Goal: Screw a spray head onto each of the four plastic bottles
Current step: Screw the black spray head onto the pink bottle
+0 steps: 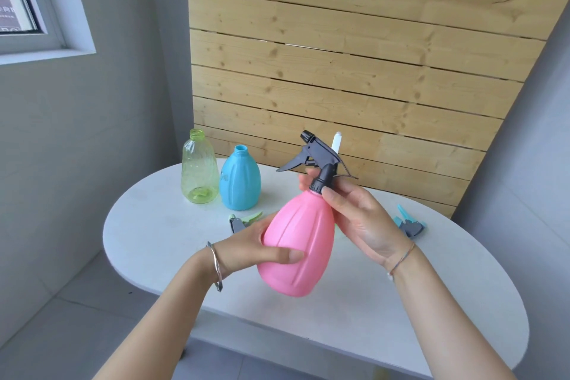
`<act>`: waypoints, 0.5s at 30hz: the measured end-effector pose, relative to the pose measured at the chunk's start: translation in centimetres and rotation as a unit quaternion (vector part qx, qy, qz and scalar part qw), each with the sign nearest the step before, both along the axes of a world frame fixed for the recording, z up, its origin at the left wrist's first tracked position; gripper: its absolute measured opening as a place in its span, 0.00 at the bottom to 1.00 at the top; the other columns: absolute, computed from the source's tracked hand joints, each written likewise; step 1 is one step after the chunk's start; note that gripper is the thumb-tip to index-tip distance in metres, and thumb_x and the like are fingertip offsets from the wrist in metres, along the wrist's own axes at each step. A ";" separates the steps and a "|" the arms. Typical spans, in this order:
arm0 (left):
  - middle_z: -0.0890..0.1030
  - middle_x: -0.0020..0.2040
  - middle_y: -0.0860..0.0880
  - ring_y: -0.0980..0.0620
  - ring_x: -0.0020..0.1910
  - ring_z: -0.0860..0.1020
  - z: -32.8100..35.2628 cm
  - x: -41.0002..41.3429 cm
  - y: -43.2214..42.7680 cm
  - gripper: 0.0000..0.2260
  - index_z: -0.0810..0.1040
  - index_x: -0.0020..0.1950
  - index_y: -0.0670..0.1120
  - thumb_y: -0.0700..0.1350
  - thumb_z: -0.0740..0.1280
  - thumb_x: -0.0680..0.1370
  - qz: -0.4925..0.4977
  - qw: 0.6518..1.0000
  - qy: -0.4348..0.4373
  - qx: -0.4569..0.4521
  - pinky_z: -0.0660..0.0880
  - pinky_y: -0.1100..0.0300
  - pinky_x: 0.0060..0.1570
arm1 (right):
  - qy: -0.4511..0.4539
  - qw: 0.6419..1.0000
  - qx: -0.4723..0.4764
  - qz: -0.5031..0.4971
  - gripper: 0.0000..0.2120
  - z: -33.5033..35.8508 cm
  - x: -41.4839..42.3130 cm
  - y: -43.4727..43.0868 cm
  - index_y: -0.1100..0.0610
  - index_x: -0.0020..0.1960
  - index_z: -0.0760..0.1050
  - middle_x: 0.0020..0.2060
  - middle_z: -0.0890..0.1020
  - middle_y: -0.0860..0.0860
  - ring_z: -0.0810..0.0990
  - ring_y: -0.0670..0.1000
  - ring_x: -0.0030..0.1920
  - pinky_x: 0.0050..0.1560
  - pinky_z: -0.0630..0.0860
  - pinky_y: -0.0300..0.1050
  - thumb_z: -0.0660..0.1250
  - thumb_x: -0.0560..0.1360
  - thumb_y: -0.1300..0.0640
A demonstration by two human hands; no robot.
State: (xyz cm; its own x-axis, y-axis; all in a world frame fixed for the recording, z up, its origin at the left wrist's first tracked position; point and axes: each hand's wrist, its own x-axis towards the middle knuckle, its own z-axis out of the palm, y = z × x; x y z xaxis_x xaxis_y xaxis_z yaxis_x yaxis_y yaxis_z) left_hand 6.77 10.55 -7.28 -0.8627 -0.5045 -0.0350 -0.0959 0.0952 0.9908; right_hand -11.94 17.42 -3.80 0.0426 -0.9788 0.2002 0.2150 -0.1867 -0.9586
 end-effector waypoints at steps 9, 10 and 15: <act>0.84 0.51 0.57 0.57 0.52 0.81 0.8 1.1 -0.6 0.34 0.76 0.56 0.59 0.63 0.78 0.53 0.003 1.000 0.020 -0.013 0.78 0.62 0.49 | 0.011 0.999 -0.023 -0.037 0.13 1.2 1.4 -0.2 0.55 0.54 0.77 0.48 0.85 0.48 0.80 0.47 0.57 0.58 0.76 0.37 0.66 0.70 0.55; 0.84 0.50 0.58 0.57 0.52 0.81 0.9 1.3 -0.8 0.33 0.76 0.56 0.59 0.63 0.78 0.53 0.008 0.999 0.030 -0.020 0.78 0.62 0.48 | 0.010 0.998 -0.030 -0.050 0.13 1.3 1.6 -0.3 0.55 0.54 0.78 0.48 0.85 0.48 0.80 0.46 0.57 0.56 0.76 0.36 0.66 0.70 0.55; 0.82 0.55 0.50 0.52 0.54 0.80 0.8 1.9 -1.7 0.31 0.74 0.61 0.57 0.56 0.75 0.59 0.050 0.997 0.034 -0.046 0.79 0.58 0.50 | 0.036 0.996 -0.032 -0.080 0.13 1.7 2.7 -1.0 0.53 0.52 0.78 0.47 0.85 0.48 0.81 0.44 0.52 0.55 0.75 0.34 0.67 0.68 0.54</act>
State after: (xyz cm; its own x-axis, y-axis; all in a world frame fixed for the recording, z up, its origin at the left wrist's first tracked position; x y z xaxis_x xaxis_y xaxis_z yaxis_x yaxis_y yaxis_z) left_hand 8.68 8.84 -6.46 -0.8068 -0.5864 0.0718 -0.0433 0.1799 0.9827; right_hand -9.25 16.41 -2.13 -0.0973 -0.9594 0.2646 0.1086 -0.2746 -0.9554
